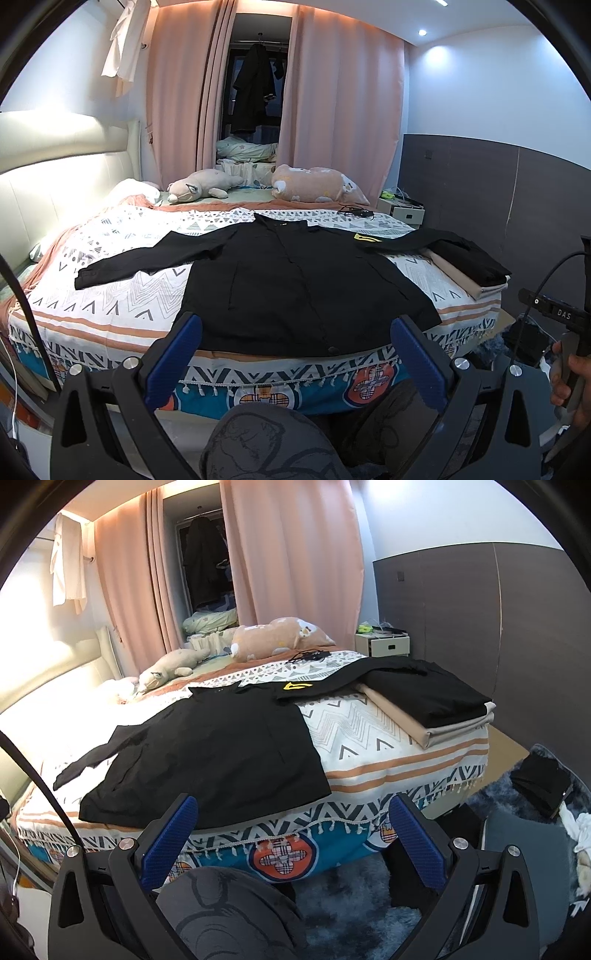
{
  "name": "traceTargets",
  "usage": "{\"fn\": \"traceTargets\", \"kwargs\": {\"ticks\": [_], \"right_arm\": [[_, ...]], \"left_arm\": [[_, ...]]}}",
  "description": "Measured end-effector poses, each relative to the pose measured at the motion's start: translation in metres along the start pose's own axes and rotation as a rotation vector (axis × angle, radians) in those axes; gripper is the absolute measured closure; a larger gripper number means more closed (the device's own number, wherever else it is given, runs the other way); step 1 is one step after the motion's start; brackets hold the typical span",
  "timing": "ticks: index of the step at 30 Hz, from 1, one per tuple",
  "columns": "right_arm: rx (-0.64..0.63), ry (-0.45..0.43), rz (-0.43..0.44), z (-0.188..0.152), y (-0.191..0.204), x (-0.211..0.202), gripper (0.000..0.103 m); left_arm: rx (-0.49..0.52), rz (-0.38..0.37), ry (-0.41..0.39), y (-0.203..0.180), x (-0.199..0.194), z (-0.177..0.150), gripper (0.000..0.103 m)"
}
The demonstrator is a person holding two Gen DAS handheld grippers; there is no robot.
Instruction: Fold large clothes
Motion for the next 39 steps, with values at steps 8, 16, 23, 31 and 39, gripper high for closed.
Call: {"fn": "traceTargets", "kwargs": {"ticks": [8, 16, 23, 31, 39], "right_arm": [[-0.013, -0.011, -0.006, -0.005, 0.001, -0.004, 0.000], [-0.026, 0.020, -0.019, -0.013, 0.009, 0.009, 0.000], [-0.056, 0.024, -0.013, -0.011, 0.018, 0.011, 0.000], [-0.039, 0.014, -0.006, -0.015, 0.015, 0.013, 0.000], [-0.032, 0.010, -0.004, -0.017, 0.014, 0.012, 0.000]], "left_arm": [[0.010, -0.001, -0.002, -0.004, 0.000, -0.005, 0.000], [-0.001, 0.002, 0.003, -0.002, 0.005, -0.011, 0.000], [-0.013, -0.004, 0.003, 0.001, 0.006, -0.015, 0.000], [-0.014, -0.001, 0.007, 0.001, 0.007, -0.016, 0.000], [-0.004, -0.002, 0.012, -0.002, 0.008, -0.016, 0.000]]}}
Point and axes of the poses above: each gripper's, at about its wrist camera, not at the fingertips, and x roughly the way its jaws point, y to its left, z to its top, the point moved 8 cm from there along x, roughly the way its jaws point, and after that the axes turned 8 degrees about y, right-handed, at the moved point
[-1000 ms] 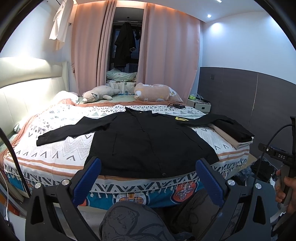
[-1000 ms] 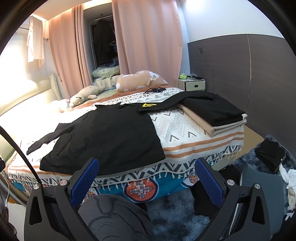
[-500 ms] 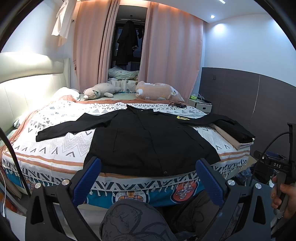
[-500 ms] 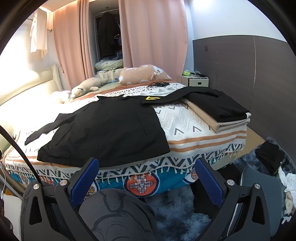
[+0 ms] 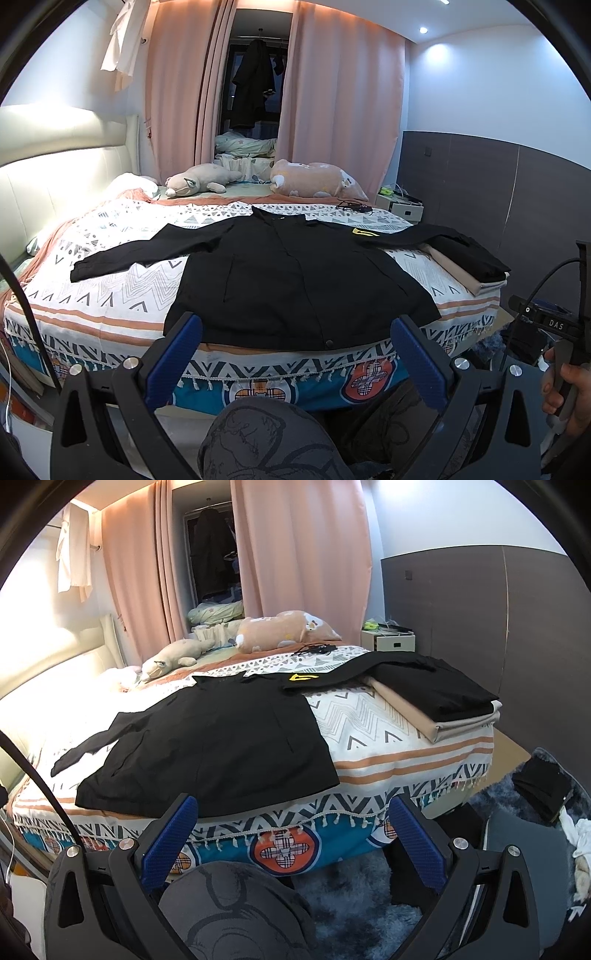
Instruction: Fold large clothes
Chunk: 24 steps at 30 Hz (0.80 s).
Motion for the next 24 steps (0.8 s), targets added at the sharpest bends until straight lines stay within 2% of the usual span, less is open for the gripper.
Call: {"fn": "traceTargets", "kwargs": {"ticks": [8, 17, 24], "right_arm": [[-0.004, -0.025, 0.011, 0.006, -0.003, -0.001, 0.000], [-0.002, -0.014, 0.009, 0.004, -0.001, 0.010, 0.000], [-0.022, 0.002, 0.014, 0.032, 0.014, 0.036, 0.000]], "left_arm": [[0.023, 0.021, -0.017, -0.002, -0.009, 0.005, 0.000], [0.012, -0.019, 0.014, 0.002, 0.001, 0.007, 0.000], [-0.040, -0.011, 0.022, 0.031, 0.017, 0.020, 0.000]]}}
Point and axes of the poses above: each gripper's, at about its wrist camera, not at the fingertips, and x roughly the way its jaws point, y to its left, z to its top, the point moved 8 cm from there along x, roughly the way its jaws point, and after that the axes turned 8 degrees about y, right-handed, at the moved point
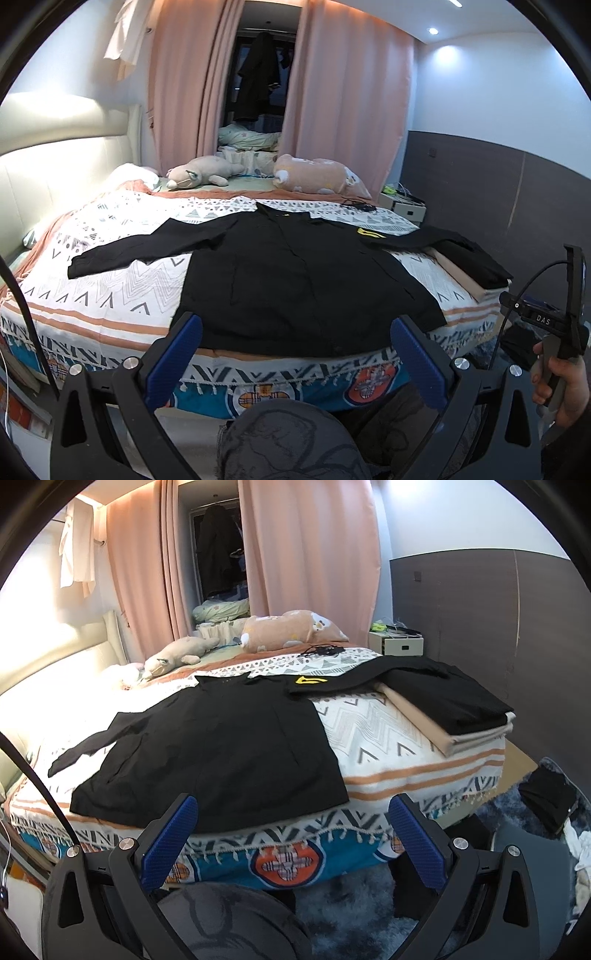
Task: Fold large clothes
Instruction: 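Move both tools down toward the black jacket's body and sleeves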
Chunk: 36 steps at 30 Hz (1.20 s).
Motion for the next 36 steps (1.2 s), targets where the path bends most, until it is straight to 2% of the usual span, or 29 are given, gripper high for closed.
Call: {"fn": "traceTargets", "kwargs": {"ticks": [4, 12, 16, 22, 26, 36], "right_arm": [[-0.004, -0.010, 0.023, 0.023, 0.015, 0.018, 0.000], [-0.033, -0.003, 0.109, 0.068, 0.059, 0.072, 0.000], [-0.086, 0.005, 0.146, 0.100, 0.085, 0.103, 0.000], [-0.128, 0.010, 0.146, 0.150, 0.097, 0.150, 0.000], [-0.134, 0.016, 0.158, 0.177, 0.112, 0.188, 0.000], [-0.171, 0.069, 0.238, 0.209, 0.166, 0.270, 0.000]], "left_arm": [[-0.023, 0.070, -0.027, 0.023, 0.009, 0.016, 0.000], [-0.113, 0.149, -0.060, 0.072, 0.042, 0.048, 0.000], [-0.136, 0.187, -0.082, 0.095, 0.065, 0.071, 0.000], [-0.182, 0.243, -0.106, 0.137, 0.092, 0.107, 0.000], [-0.215, 0.277, -0.076, 0.165, 0.114, 0.115, 0.000], [-0.302, 0.323, 0.023, 0.248, 0.161, 0.112, 0.000]]}}
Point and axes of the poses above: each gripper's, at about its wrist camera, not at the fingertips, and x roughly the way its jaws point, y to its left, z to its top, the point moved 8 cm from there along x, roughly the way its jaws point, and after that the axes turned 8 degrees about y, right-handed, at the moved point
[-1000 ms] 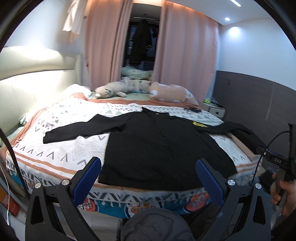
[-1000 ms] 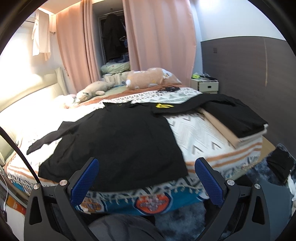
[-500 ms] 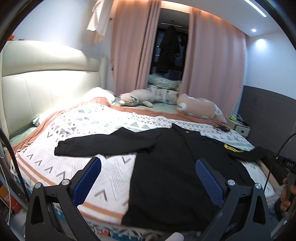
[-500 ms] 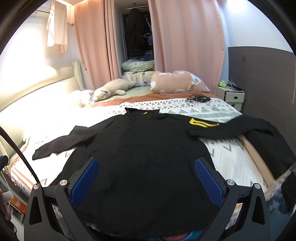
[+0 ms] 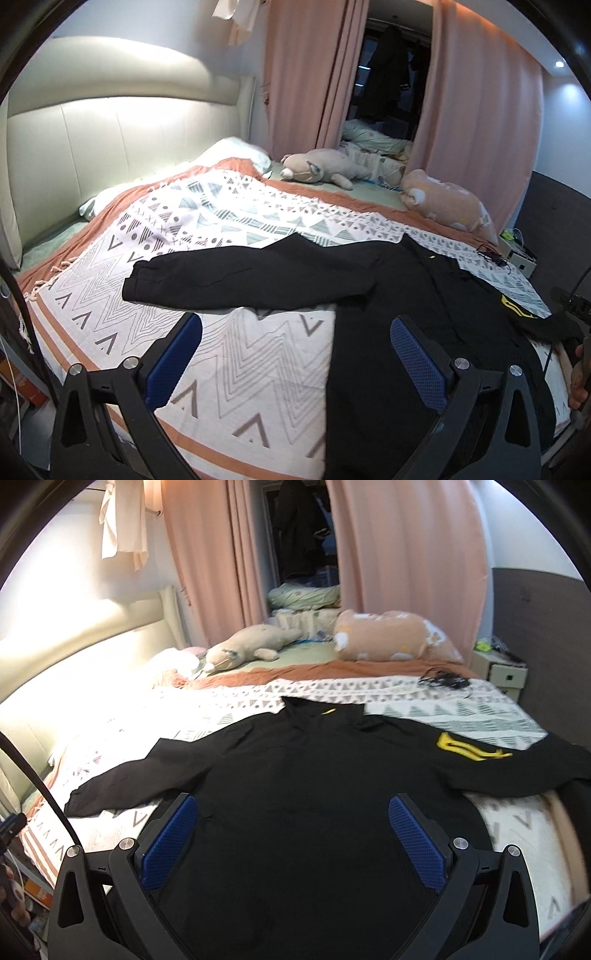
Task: Fold large clothes
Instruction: 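Move both tools down toward the black jacket's body and sleeves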
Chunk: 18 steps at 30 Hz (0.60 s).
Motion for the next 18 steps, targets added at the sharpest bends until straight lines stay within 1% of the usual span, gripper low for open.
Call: {"fn": "traceTargets", "kwargs": {"ticks": [4, 6, 12, 16, 17, 18], "right_arm": [[-0.007, 0.058, 0.035, 0.015, 0.002, 0.046, 0.000], [-0.026, 0.088, 0.049, 0.027, 0.003, 0.069, 0.000], [-0.090, 0.155, 0.049, 0.065, 0.002, 0.125, 0.000], [-0.113, 0.174, 0.045, 0.086, 0.010, 0.154, 0.000], [-0.116, 0.181, 0.047, 0.090, 0.009, 0.163, 0.000], [-0.117, 0.186, 0.050, 0.093, 0.010, 0.170, 0.000]], "left_arm": [[-0.047, 0.028, 0.040, 0.032, 0.032, 0.011, 0.000], [-0.080, 0.024, 0.061, 0.045, 0.045, 0.016, 0.000], [-0.270, -0.021, 0.151, 0.095, 0.097, 0.025, 0.000], [-0.368, -0.018, 0.201, 0.125, 0.130, 0.025, 0.000], [-0.413, -0.023, 0.224, 0.135, 0.141, 0.023, 0.000], [-0.450, -0.029, 0.242, 0.143, 0.148, 0.020, 0.003]]}}
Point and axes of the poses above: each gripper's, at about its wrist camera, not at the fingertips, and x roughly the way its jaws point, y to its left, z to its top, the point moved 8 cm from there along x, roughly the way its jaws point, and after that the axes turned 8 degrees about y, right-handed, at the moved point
